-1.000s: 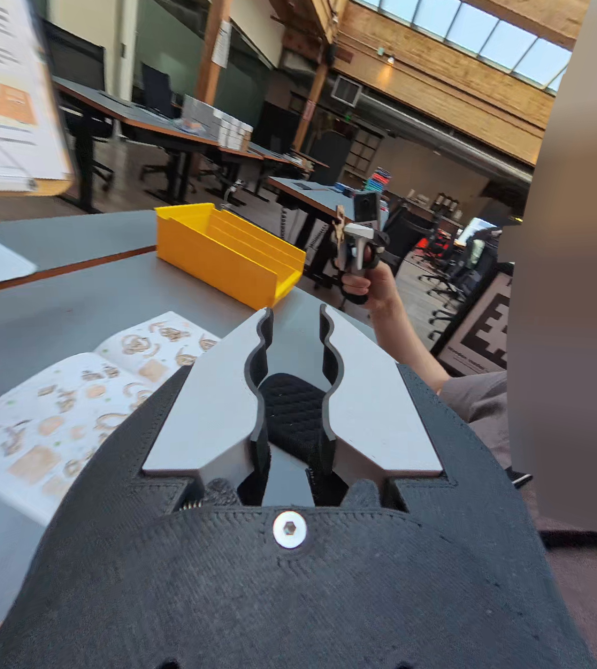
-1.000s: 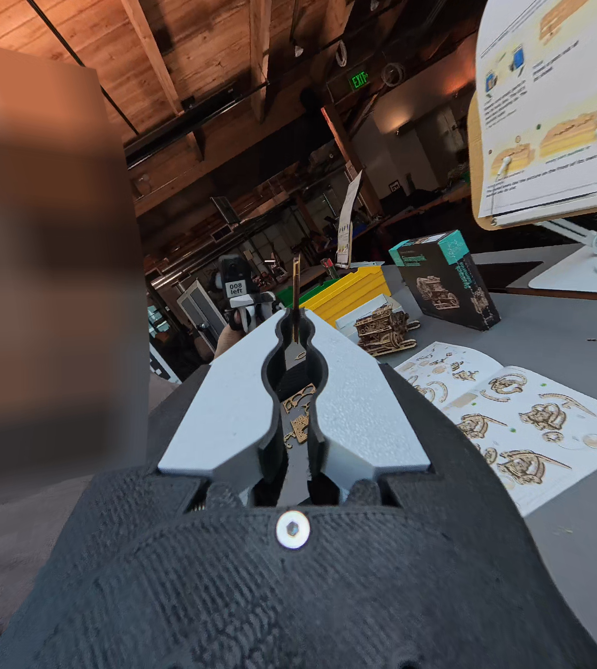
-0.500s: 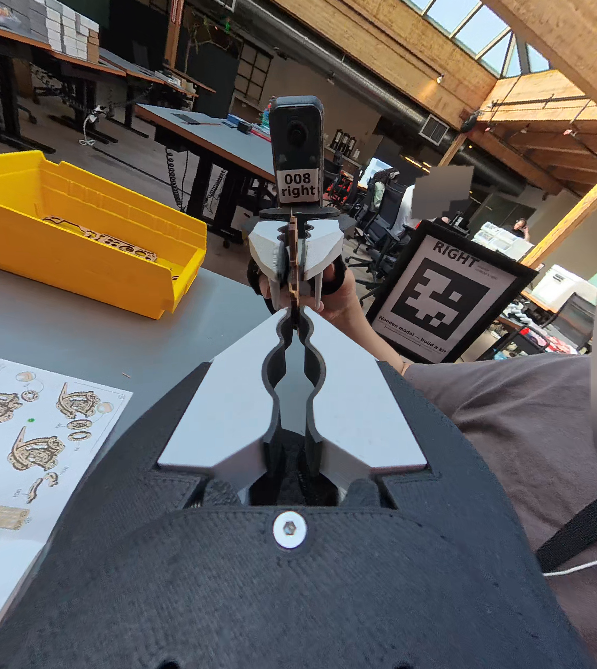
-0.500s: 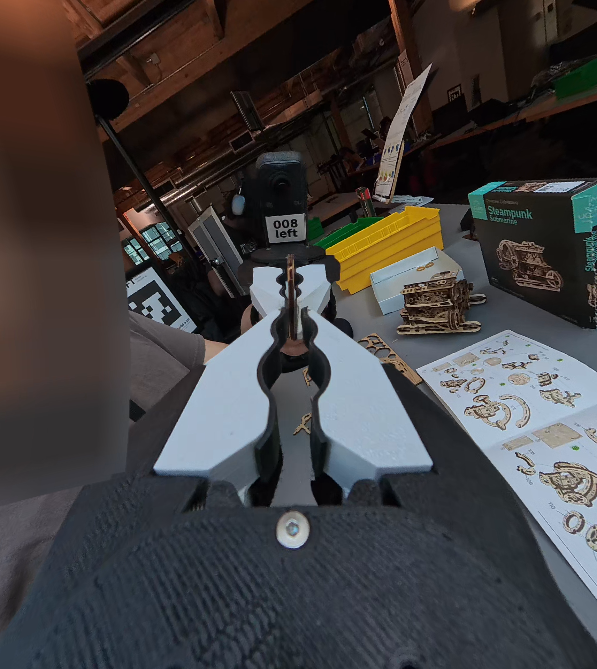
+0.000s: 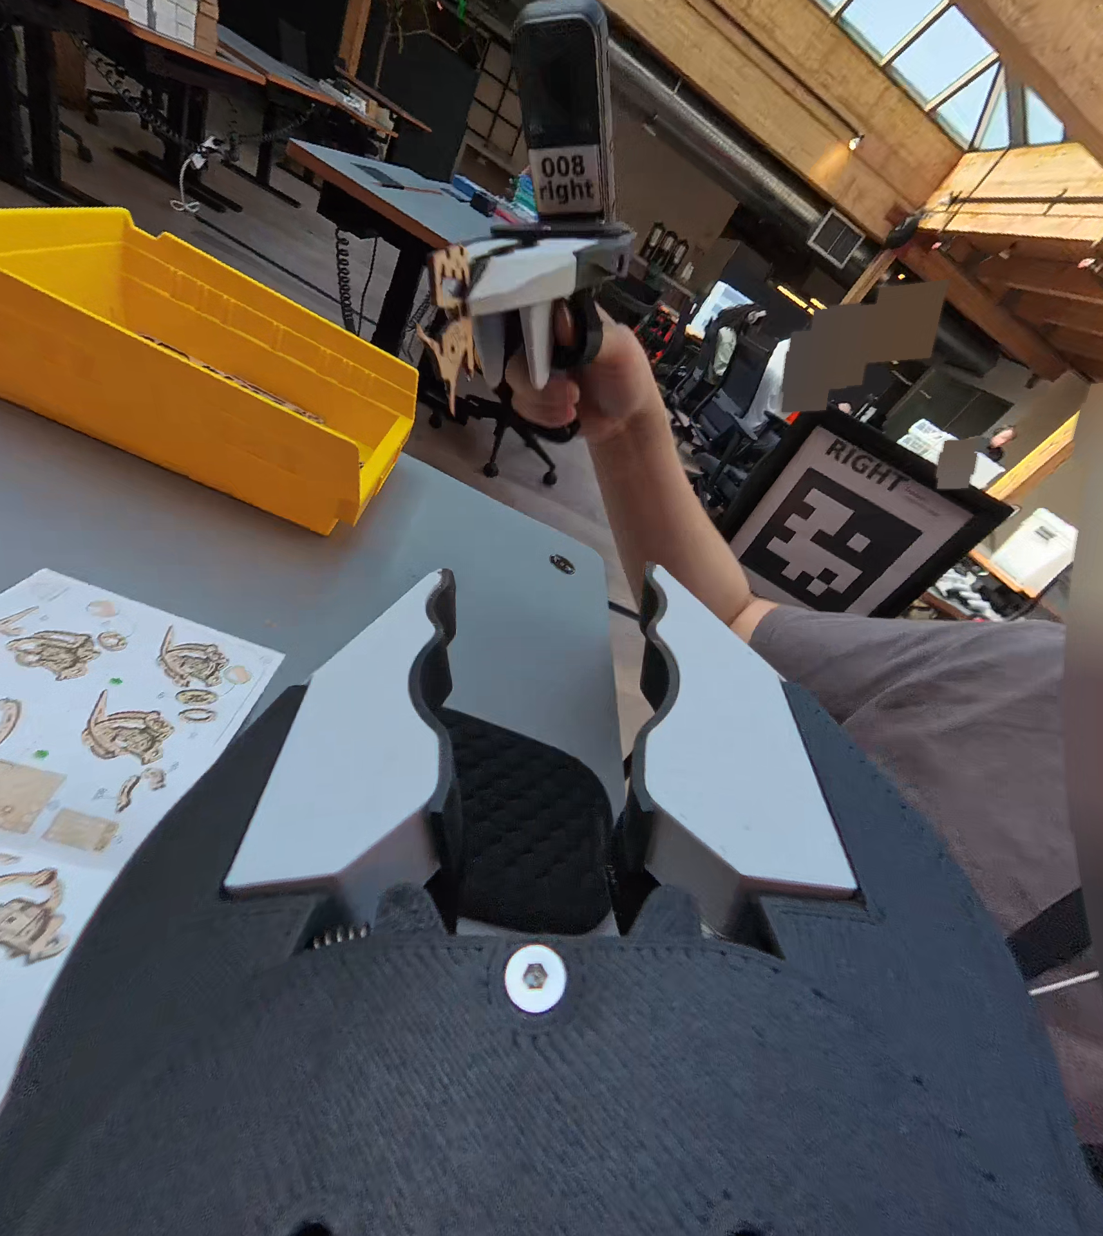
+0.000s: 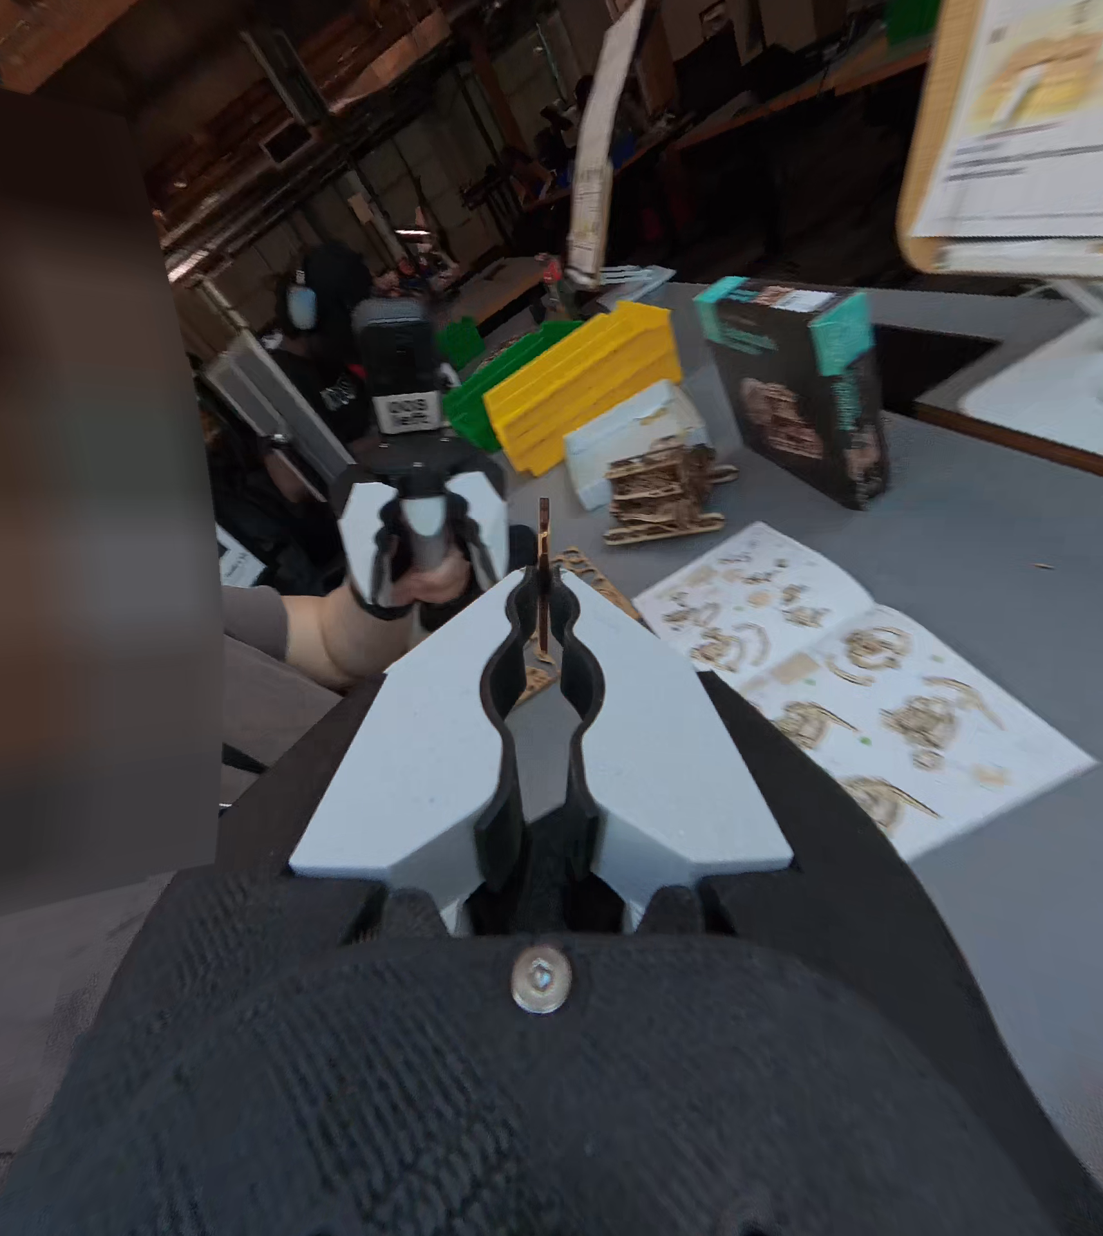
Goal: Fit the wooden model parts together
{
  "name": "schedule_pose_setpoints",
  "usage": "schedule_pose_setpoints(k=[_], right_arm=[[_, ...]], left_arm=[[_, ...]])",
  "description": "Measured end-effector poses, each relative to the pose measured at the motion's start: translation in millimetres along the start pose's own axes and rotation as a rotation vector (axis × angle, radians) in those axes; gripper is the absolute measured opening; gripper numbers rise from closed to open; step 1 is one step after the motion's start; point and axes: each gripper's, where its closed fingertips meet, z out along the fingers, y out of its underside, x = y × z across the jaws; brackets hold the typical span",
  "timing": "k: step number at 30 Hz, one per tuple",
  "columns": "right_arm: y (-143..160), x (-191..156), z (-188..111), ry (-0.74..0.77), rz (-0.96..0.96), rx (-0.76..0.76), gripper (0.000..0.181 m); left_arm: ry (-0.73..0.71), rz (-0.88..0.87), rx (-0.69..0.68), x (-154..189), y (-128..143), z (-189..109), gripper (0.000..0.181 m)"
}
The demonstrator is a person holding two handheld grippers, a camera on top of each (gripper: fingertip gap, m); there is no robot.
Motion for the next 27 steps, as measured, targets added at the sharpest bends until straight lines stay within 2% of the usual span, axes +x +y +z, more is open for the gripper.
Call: schedule_pose_setpoints(k=[2, 3, 4, 6, 8, 11, 14, 18, 19, 20, 23, 25, 27], right_arm=[[5.2, 101.0, -81.4, 0.386, 0.078, -0.106, 0.001], [21.7, 153.6, -125.3, 0.565, 0.224, -0.178, 0.001], [40.3, 190.1, -155.9, 0.646, 0.385, -0.219, 0.001], [66.0, 223.1, -166.7, 0.565, 0.59, -0.208, 0.001], [102.6, 246.7, -173.1, 0.632, 0.637, -0.338, 0.001], [133.8, 246.3, -159.4, 0.563, 0.657, -0.449, 0.001], [152.3, 251.0, -159.8, 0.565, 0.692, -0.504, 0.002], [142.2, 261.1, -174.1, 0.704, 0.601, -0.476, 0.032], [136.1, 260.0, -177.5, 0.736, 0.554, -0.472, 0.043], [129.0, 257.8, -182.4, 0.773, 0.516, -0.465, 0.046], [92.8, 248.3, -199.9, 0.922, 0.385, -0.384, 0.047], [51.5, 230.2, -203.1, 1.029, 0.228, -0.264, 0.048], [-0.9, 193.4, -185.9, 1.108, -0.049, -0.089, 0.051]], left_arm=[[-0.185, 0.076, -0.045, -23.2, 9.6, -23.0, 0.053], [-0.307, 0.121, -0.067, -38.6, 13.0, -36.5, 0.054], [-0.431, 0.168, -0.1, -53.8, 17.1, -50.3, 0.056], [-0.733, 0.258, -0.212, -90.4, 29.2, -84.7, 0.059], [-0.983, 0.331, -0.322, -118.6, 40.1, -118.7, 0.052], [-1.22, 0.354, -0.432, -144.7, 52.6, -155.5, 0.065], [-1.356, 0.32, -0.514, -160.9, 59.6, -180.3, 0.075], [-1.43, 0.318, -0.5, -166.5, 52.4, -192.0, 0.074], [-1.432, 0.32, -0.486, -165.9, 50.3, -192.2, 0.074], [-1.437, 0.32, -0.475, -165.0, 48.4, -192.9, 0.074], [-1.478, 0.34, -0.455, -161.6, 40.9, -201.1, 0.077], [-1.497, 0.349, -0.42, -157.0, 34.9, -206.6, 0.078], [-1.507, 0.348, -0.382, -151.9, 30.4, -211.1, 0.079]])
